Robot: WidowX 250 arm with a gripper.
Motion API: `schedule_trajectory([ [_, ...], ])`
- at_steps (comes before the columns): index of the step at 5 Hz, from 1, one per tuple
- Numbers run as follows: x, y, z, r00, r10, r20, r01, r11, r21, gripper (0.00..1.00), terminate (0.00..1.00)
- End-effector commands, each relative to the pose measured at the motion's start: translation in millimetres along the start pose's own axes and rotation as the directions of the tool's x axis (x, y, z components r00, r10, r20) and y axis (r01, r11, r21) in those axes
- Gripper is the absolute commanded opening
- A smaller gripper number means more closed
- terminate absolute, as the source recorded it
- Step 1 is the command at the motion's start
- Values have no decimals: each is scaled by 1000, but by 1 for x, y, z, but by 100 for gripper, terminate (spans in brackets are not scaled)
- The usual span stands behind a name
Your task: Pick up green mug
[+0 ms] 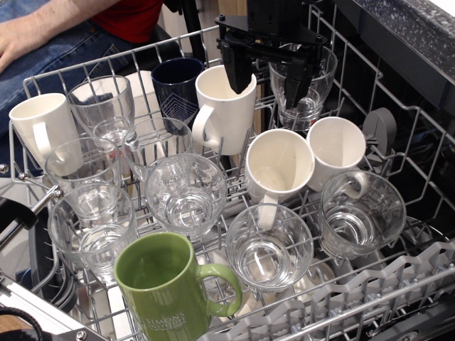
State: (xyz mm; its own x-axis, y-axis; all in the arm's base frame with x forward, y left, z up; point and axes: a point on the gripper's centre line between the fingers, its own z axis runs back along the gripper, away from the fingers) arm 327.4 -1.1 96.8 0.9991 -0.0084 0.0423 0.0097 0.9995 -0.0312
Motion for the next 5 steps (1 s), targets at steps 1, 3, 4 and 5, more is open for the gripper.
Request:
schedule_trajectory([
  [1,0,0,0,1000,0,0,0,1000,0,100,0],
  [3,-58,25,-5,993,-116,-33,114,992,-60,100,0],
  [4,-86,36,-18,992,-126,6,126,989,-79,100,0],
  [5,-101,41,-37,987,-153,-38,152,988,-32,100,0],
])
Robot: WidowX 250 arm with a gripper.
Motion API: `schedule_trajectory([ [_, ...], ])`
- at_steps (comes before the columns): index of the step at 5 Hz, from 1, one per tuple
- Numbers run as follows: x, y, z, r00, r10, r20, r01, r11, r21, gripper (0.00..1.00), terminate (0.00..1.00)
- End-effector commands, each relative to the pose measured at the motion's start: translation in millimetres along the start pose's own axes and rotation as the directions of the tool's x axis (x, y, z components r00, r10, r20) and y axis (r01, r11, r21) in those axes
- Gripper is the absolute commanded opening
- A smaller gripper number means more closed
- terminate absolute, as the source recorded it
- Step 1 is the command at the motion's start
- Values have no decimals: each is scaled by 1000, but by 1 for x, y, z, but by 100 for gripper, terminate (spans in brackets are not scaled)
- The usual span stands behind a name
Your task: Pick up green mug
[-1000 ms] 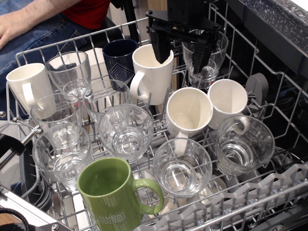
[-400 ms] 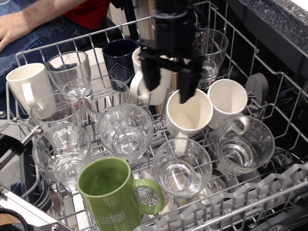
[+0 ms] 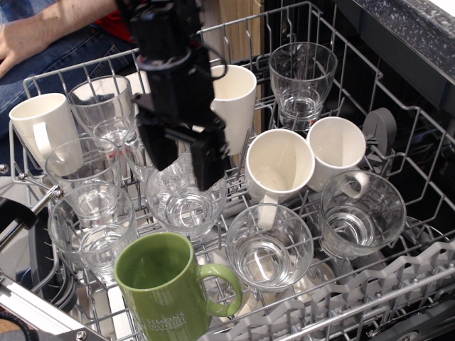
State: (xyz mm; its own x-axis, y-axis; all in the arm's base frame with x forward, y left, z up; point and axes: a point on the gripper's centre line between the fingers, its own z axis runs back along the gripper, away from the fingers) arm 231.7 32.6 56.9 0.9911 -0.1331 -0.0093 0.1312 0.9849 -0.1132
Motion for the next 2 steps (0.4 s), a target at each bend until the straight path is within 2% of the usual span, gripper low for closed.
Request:
schedule_trajectory([
  [1,-7,10,-28,999,-38,34,37,999,39,100,0],
  [2,-11,11,-50,999,-33,27,32,999,28,100,0],
])
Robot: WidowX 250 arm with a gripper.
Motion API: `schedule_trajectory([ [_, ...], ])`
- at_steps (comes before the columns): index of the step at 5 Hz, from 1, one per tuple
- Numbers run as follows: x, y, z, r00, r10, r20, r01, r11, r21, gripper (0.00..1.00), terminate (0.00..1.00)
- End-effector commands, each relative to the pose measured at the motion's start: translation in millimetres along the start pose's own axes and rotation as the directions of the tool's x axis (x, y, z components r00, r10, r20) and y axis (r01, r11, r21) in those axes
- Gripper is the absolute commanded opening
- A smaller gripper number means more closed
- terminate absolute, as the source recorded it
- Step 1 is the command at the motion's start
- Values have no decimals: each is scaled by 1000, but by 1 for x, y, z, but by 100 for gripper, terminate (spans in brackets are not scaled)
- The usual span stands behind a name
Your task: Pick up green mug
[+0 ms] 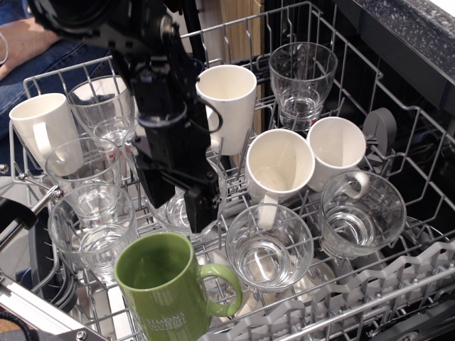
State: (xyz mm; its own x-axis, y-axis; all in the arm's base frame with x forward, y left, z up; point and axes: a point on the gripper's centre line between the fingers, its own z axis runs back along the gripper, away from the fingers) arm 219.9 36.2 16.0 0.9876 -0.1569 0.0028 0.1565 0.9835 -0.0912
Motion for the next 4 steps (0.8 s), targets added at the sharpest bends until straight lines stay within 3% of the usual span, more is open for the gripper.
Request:
schedule_trajectory([
  [1,-8,4,-19,1000,-23,-10,23,1000,1,100,0],
  [3,-13,-5,-49,999,-35,11,35,998,56,100,0],
  [4,-25,-5,-58,998,-57,27,55,997,56,100,0],
])
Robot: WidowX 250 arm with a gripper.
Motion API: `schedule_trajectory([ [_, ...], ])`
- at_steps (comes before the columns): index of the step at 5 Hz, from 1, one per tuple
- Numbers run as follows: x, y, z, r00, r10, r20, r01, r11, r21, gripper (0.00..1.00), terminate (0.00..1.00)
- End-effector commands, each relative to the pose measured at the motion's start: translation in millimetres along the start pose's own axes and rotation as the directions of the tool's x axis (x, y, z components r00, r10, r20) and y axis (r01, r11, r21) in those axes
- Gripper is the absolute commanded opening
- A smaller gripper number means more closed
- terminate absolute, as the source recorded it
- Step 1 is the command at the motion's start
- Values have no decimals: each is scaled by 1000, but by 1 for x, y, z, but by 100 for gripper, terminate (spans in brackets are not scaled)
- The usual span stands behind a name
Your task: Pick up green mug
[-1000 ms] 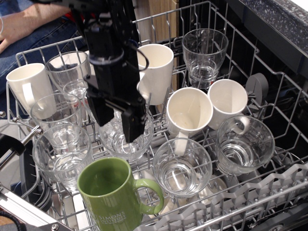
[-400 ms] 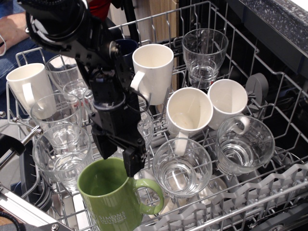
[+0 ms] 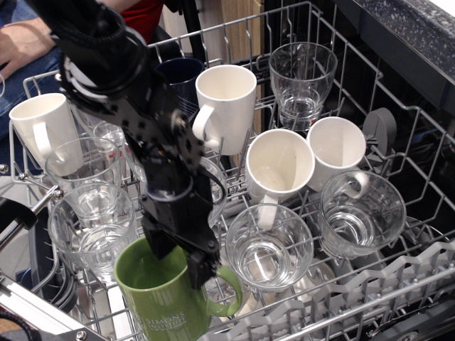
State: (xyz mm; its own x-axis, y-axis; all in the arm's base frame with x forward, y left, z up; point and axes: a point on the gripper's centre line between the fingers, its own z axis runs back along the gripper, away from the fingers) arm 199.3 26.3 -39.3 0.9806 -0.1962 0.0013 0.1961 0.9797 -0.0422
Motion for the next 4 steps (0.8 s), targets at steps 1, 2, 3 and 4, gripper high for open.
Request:
schedule_trajectory([
  [1,-14,0,-14,998,-46,40,45,999,28,100,0],
  [2,-17,1,-29,996,-65,64,61,997,55,100,0],
  [3,-16,1,-30,998,-50,46,48,997,53,0,0],
  [4,-18,1,-28,997,-61,46,59,997,49,0,0],
])
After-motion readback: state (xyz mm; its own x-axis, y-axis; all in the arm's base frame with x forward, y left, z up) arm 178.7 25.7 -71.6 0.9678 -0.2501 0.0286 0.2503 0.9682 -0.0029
